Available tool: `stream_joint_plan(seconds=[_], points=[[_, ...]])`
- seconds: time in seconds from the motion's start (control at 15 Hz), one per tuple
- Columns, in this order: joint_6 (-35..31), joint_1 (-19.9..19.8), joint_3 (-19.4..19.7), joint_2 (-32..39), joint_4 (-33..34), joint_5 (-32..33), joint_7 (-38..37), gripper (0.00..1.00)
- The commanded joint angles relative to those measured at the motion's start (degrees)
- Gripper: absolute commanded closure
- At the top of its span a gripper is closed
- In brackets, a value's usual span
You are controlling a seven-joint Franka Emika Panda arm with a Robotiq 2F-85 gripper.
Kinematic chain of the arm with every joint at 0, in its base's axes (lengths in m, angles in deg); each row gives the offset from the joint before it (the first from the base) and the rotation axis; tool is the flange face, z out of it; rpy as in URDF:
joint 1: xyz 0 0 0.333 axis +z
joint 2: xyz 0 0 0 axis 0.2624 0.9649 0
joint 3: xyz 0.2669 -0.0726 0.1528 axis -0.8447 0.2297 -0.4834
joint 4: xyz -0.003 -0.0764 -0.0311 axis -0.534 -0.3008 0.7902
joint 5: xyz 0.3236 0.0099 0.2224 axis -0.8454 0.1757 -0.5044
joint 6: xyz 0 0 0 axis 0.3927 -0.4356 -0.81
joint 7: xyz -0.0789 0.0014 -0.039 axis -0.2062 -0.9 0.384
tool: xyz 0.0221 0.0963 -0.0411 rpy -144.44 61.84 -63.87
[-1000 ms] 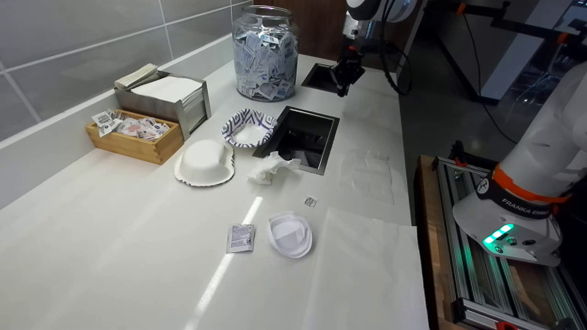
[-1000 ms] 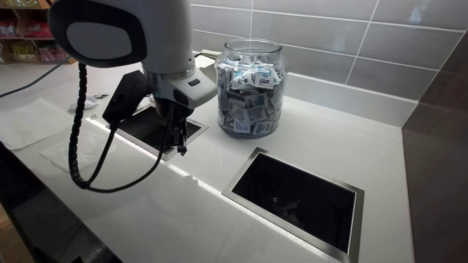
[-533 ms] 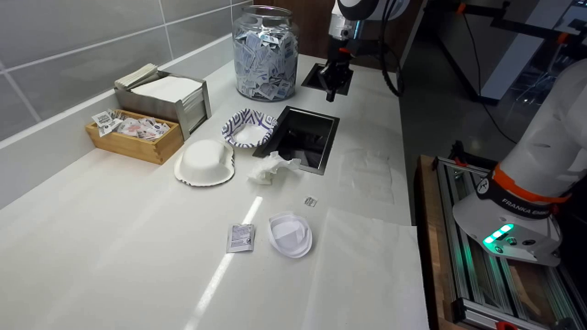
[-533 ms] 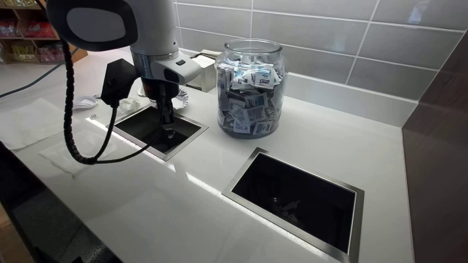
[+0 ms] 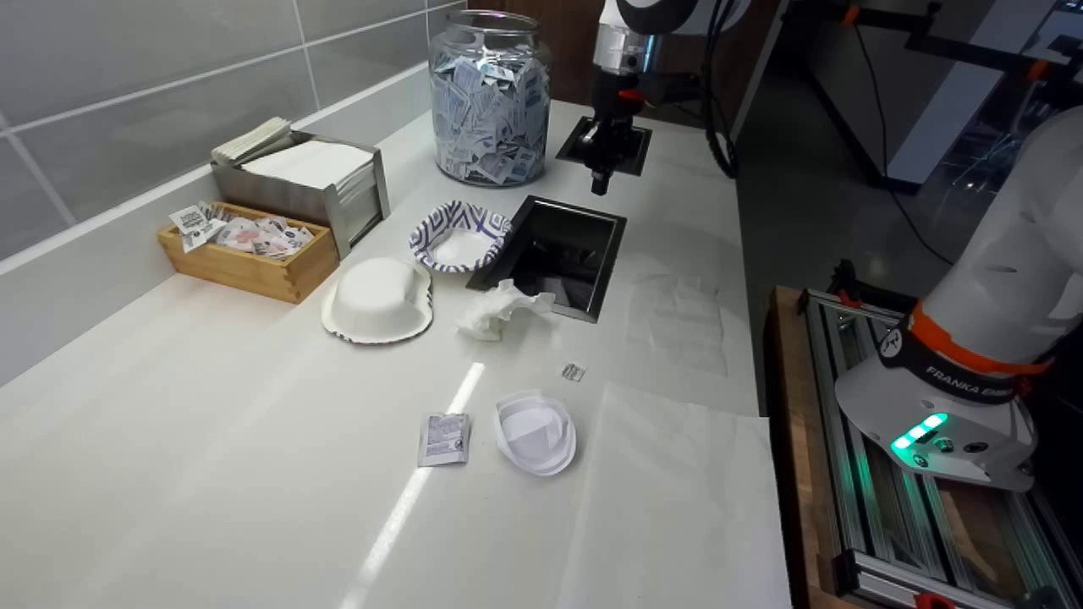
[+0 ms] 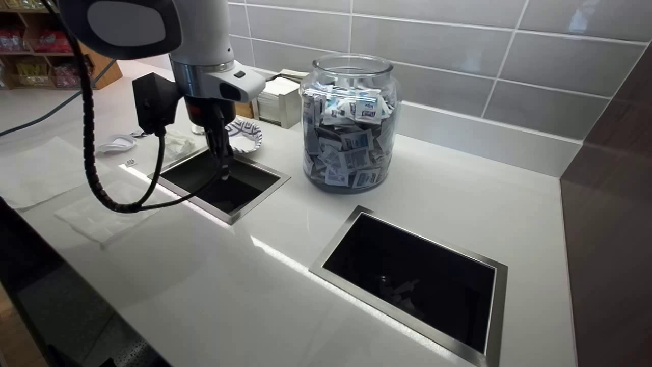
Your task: Pick up the small white paper on the right side of the counter and put it in the left bin
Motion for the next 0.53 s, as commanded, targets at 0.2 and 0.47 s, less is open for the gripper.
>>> stream_joint_plan(seconds=[0.2,0.47], points=[[3.27,0.54,-0.26,-1.37,-0.86,-1.03,3.12,0.66],[3.49,0.56,-0.30,-1.32,-0.80,-0.91,3.48,0.38]])
